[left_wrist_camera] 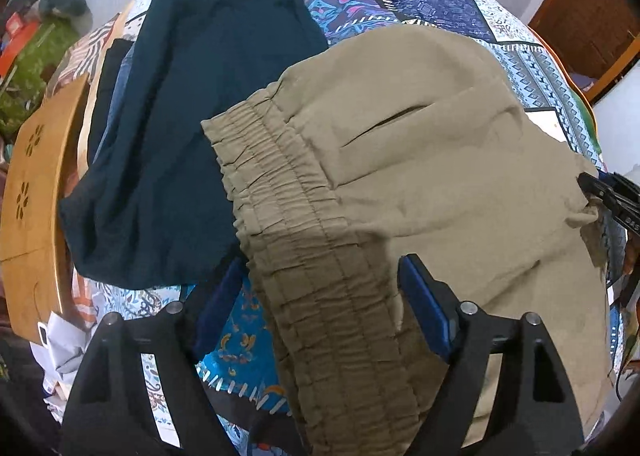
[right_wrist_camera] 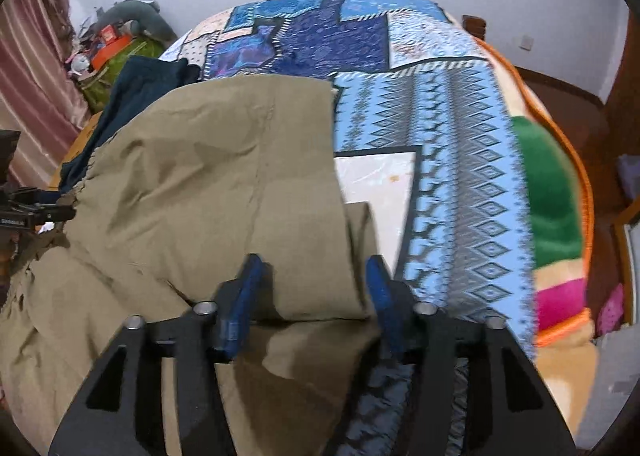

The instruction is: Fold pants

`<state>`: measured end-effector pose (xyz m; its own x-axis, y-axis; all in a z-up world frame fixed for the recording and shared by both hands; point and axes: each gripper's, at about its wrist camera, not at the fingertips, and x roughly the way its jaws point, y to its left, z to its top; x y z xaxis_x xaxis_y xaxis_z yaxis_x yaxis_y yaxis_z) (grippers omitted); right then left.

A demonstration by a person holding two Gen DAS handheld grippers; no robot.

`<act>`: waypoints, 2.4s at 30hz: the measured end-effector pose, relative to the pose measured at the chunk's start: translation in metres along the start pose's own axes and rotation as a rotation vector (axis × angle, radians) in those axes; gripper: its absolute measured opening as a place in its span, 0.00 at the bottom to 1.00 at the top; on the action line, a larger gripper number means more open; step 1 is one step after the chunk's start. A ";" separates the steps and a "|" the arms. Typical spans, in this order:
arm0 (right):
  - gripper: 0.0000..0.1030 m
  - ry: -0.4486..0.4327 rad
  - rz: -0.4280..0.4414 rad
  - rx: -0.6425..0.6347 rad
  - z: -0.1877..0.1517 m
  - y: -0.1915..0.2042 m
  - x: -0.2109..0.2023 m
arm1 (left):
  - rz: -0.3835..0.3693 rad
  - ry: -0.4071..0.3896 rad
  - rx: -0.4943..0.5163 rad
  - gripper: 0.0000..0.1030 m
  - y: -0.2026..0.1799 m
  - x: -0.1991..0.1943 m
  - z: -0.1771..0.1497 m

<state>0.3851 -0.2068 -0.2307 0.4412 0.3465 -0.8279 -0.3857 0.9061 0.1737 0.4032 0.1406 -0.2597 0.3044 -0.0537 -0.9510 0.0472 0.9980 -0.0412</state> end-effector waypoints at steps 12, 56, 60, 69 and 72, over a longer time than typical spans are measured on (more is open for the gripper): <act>0.10 0.015 -0.119 -0.162 -0.010 0.015 0.008 | 0.078 -0.051 -0.018 0.49 0.001 -0.008 -0.002; 0.63 -0.028 -0.058 0.086 0.136 -0.004 0.096 | -0.068 -0.067 -0.180 0.63 0.067 0.043 0.071; 0.38 -0.007 0.031 0.190 0.138 -0.010 0.121 | -0.105 -0.072 -0.210 0.53 0.070 0.047 0.072; 0.08 -0.092 -0.057 0.016 0.136 0.021 0.101 | 0.041 -0.164 -0.105 0.06 0.049 0.022 0.069; 0.08 -0.160 -0.069 0.004 0.140 0.024 0.072 | 0.032 -0.200 -0.098 0.05 0.050 0.003 0.071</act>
<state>0.5212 -0.1264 -0.2111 0.5896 0.3175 -0.7427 -0.3472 0.9298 0.1218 0.4737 0.1884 -0.2428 0.4876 -0.0180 -0.8729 -0.0554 0.9971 -0.0515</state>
